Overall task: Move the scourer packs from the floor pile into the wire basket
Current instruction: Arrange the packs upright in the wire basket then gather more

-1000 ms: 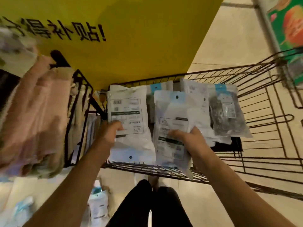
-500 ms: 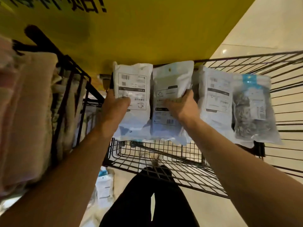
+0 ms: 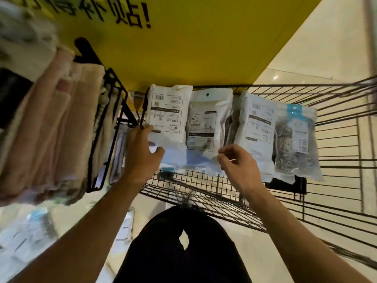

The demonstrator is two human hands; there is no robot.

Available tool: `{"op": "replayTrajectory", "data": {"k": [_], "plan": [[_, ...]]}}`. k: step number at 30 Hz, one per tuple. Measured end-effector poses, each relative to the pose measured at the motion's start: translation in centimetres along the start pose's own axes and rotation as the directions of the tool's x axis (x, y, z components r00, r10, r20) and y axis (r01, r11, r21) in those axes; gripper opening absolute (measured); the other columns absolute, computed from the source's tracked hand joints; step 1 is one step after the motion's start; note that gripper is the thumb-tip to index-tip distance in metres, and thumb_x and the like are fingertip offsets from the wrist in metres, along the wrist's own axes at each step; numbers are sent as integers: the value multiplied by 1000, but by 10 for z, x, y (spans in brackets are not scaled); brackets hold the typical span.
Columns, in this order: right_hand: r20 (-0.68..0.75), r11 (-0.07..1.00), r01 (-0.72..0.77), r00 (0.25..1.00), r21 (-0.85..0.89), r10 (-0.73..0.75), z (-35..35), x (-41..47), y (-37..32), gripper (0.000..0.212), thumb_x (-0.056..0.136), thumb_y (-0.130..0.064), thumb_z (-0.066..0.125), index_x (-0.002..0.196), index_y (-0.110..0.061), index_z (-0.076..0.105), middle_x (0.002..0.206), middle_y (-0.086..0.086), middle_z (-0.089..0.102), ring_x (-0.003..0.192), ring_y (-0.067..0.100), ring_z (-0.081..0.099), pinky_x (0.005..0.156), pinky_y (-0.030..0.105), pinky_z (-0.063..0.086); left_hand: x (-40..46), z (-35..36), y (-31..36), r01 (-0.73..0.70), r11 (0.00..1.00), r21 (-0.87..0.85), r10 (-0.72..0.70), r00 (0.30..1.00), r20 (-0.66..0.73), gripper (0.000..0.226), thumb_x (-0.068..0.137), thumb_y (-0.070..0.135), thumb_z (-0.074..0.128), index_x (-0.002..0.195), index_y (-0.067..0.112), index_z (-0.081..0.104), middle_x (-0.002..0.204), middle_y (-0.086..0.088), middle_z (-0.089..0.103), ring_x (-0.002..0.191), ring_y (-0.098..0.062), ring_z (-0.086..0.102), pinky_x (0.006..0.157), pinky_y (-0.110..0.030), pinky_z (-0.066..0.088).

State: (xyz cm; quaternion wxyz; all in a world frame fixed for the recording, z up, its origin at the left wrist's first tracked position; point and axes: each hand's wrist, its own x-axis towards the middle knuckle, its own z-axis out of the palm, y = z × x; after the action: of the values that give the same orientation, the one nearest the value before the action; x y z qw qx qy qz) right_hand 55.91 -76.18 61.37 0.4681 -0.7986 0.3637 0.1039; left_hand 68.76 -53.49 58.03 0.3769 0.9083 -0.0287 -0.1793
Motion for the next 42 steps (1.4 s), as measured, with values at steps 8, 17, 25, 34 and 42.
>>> {"op": "replayTrajectory", "data": {"k": [8, 17, 25, 34, 42], "plan": [[251, 995, 29, 968, -97, -4, -16, -42, -5, 9, 99, -42, 67, 102, -34, 70, 96, -9, 76, 88, 14, 74, 76, 28, 55, -78, -24, -10, 105, 995, 1, -102, 972, 212, 43, 96, 11, 68, 136, 23, 59, 126, 1, 63, 111, -22, 66, 86, -36, 60], [478, 978, 189, 869, -85, -127, -27, -67, -34, 13, 101, -43, 65, 94, -35, 73, 95, -4, 78, 76, 10, 76, 86, 51, 60, -191, -25, -38, 368, 909, -197, -366, 929, 47, 31, 99, 12, 66, 98, 42, 63, 102, 9, 74, 85, -12, 71, 67, -17, 51], [699, 859, 452, 695, -240, -171, 19, -88, -40, 10, 100, -31, 70, 91, -29, 74, 90, -4, 77, 85, 16, 74, 88, 42, 60, -298, -36, -62, 541, 746, -388, -626, 768, -132, 21, 98, 26, 66, 96, 46, 63, 101, 16, 73, 90, 1, 69, 84, -21, 51], [800, 725, 562, 599, -398, -25, 100, -124, -30, 7, 100, -28, 70, 95, -25, 74, 92, -2, 78, 70, 13, 74, 61, 26, 50, -410, -28, -97, 588, 548, -595, -795, 587, -152, 16, 101, 26, 61, 108, 39, 67, 111, 12, 72, 95, -8, 70, 81, -16, 51], [748, 653, 511, 651, -558, 129, 179, -181, -21, 9, 98, -24, 73, 99, -16, 76, 83, 5, 78, 64, 21, 69, 70, 31, 49, -519, -25, -156, 570, 373, -732, -879, 470, -82, 15, 103, 31, 58, 111, 41, 66, 115, 16, 67, 99, -3, 67, 71, -10, 46]]}}
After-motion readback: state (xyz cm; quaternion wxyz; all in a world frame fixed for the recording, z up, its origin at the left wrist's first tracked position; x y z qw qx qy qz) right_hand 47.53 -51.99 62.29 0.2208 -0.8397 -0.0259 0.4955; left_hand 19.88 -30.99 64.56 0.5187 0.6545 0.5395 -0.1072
